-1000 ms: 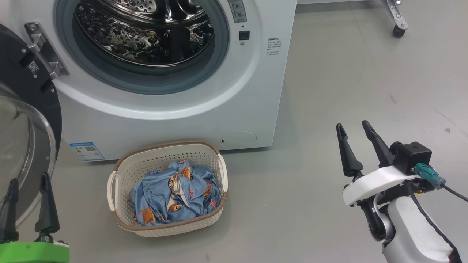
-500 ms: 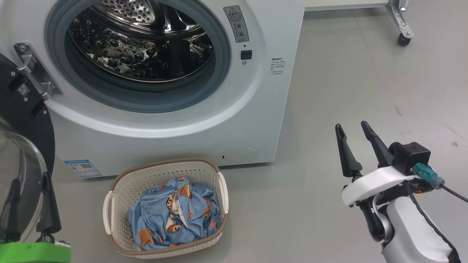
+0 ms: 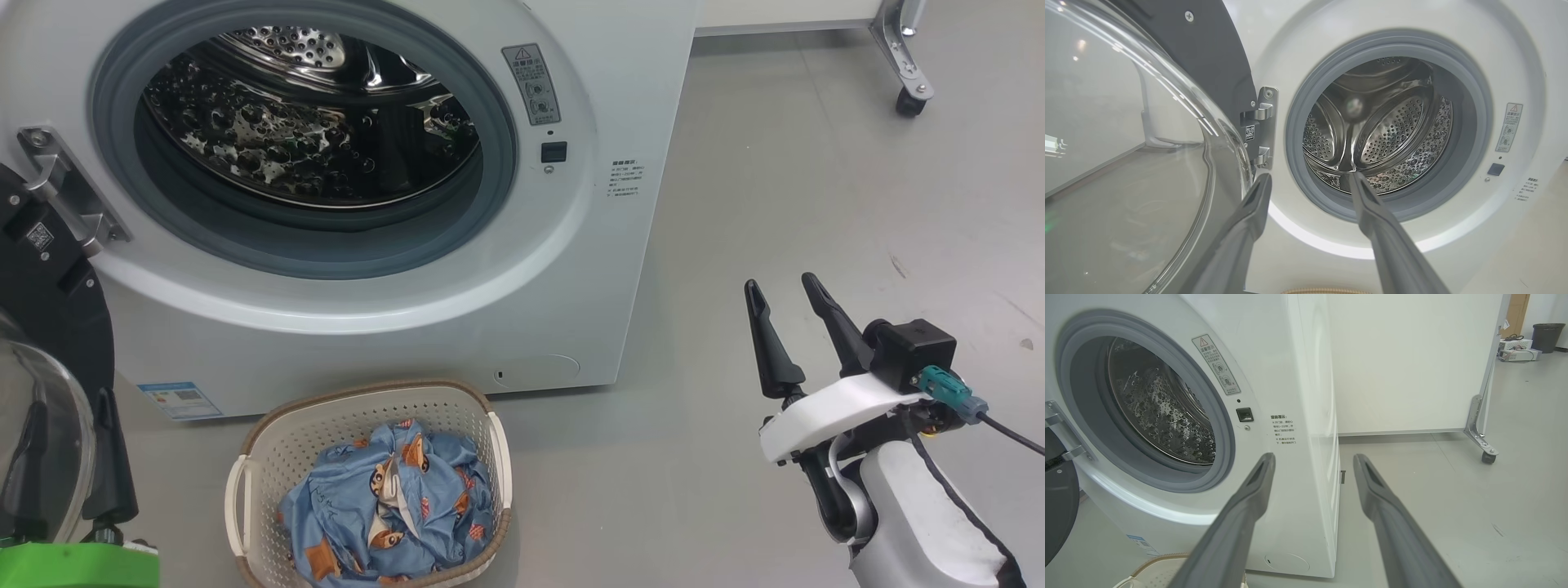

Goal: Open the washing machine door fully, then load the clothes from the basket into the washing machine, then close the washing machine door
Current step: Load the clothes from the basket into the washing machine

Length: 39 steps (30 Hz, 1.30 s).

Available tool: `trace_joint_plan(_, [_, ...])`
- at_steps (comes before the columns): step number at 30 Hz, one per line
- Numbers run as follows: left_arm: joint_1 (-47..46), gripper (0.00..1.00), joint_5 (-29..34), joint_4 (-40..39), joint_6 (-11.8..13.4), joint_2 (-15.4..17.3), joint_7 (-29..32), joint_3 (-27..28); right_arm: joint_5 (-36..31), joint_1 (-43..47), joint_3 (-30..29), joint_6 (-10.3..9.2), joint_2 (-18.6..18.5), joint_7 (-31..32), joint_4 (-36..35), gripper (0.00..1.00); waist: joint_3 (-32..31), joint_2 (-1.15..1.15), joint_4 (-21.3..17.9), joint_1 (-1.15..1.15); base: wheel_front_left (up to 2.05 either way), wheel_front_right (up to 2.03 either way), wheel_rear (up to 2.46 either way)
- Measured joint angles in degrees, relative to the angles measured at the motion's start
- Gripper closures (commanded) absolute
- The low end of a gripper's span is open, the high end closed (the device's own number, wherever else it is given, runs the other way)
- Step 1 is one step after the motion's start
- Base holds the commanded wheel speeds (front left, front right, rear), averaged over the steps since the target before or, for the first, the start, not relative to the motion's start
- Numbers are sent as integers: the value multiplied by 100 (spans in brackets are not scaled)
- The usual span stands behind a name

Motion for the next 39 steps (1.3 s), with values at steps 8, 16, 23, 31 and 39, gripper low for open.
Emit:
trace_joint_plan(8, [0,0,24,21,-38,-1,0,-1,0,0,29,0,1,0,9,0,23,0,13,0,15,-15,0])
trace_joint_plan(16, [0,0,83,25,-43,0,0,0,0,0,55,0,9,0,9,0,67,0,15,0,0,0,0])
trace_joint_plan(23, [0,0,97,30,-46,1,0,0,0,-1,56,0,15,0,15,0,111,0,8,0,0,0,0])
trace_joint_plan(31, [-1,0,97,23,-52,8,0,24,-1,-8,103,0,52,0,32,0,216,0,-32,0,0,0,0])
trace_joint_plan(39, [-12,0,97,21,-96,25,0,15,-5,-24,103,0,88,0,32,0,358,0,-73,0,0,0,0])
